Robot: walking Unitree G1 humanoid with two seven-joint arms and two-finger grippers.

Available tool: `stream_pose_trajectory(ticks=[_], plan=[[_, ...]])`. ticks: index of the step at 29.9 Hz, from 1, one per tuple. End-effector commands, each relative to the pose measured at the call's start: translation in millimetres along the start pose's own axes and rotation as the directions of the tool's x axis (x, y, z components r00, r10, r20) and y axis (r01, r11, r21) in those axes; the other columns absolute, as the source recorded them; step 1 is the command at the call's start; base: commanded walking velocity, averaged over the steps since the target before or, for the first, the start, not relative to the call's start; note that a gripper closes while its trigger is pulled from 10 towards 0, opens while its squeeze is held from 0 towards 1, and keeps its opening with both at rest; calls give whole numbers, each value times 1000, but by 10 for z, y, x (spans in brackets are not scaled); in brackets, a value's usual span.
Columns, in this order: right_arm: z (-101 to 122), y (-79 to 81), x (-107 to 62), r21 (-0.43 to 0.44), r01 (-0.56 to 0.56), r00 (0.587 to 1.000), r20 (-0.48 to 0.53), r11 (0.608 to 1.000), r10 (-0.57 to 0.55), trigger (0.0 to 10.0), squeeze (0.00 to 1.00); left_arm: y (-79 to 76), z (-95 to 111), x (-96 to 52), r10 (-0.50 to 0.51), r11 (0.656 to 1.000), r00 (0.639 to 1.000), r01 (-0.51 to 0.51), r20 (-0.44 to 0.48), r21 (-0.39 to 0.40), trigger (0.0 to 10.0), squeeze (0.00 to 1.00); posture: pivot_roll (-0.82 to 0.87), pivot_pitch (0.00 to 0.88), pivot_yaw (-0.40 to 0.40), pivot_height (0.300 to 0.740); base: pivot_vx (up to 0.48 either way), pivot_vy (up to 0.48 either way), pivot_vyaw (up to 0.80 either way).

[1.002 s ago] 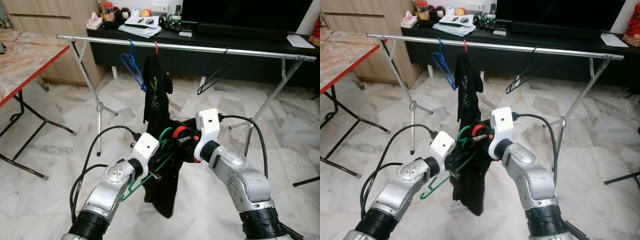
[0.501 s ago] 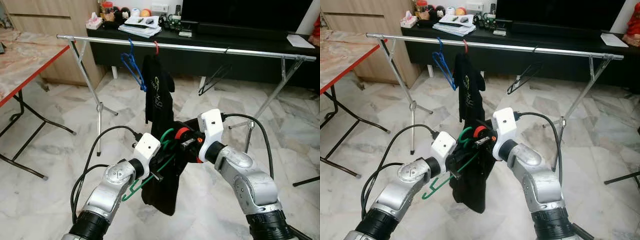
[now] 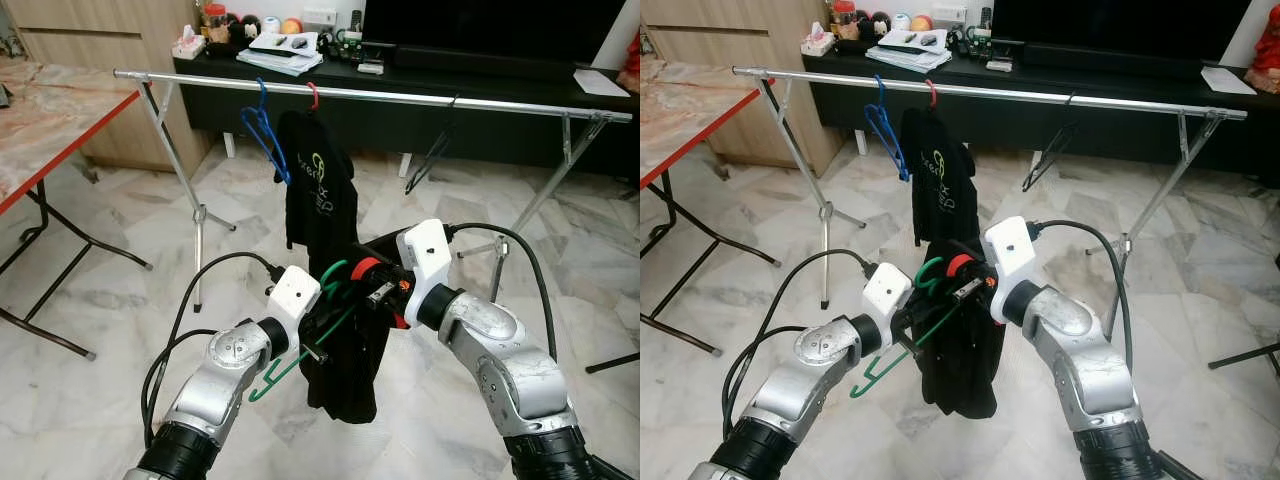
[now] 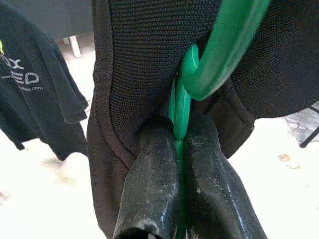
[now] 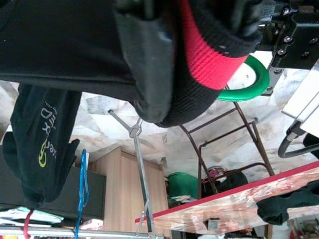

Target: Hang hanger

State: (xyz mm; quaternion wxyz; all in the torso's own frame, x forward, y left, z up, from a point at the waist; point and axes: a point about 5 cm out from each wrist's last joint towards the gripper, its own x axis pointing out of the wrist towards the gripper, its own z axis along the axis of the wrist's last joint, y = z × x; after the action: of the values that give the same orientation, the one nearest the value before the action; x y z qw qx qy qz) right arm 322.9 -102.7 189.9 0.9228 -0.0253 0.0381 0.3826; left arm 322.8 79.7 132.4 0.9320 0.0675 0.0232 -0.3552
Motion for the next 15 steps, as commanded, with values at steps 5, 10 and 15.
stream_pose_trajectory(ticks=[5,10,15], plan=[[45,209,54,-56,-126,992,13,990,127,10000,1000,-32,44,18,-11,1000,1000,10,18,13,10000,0,-68,120,-39,740,0,0,0],[38,202,40,-59,-126,992,9,990,127,10000,1000,-36,43,18,-12,1000,1000,12,19,11,10000,0,-70,121,-39,740,0,0,0],[38,222,30,-68,-143,989,9,987,144,10000,1000,-36,42,19,-11,1000,1000,11,19,11,10000,0,-71,121,-39,740,0,0,0]])
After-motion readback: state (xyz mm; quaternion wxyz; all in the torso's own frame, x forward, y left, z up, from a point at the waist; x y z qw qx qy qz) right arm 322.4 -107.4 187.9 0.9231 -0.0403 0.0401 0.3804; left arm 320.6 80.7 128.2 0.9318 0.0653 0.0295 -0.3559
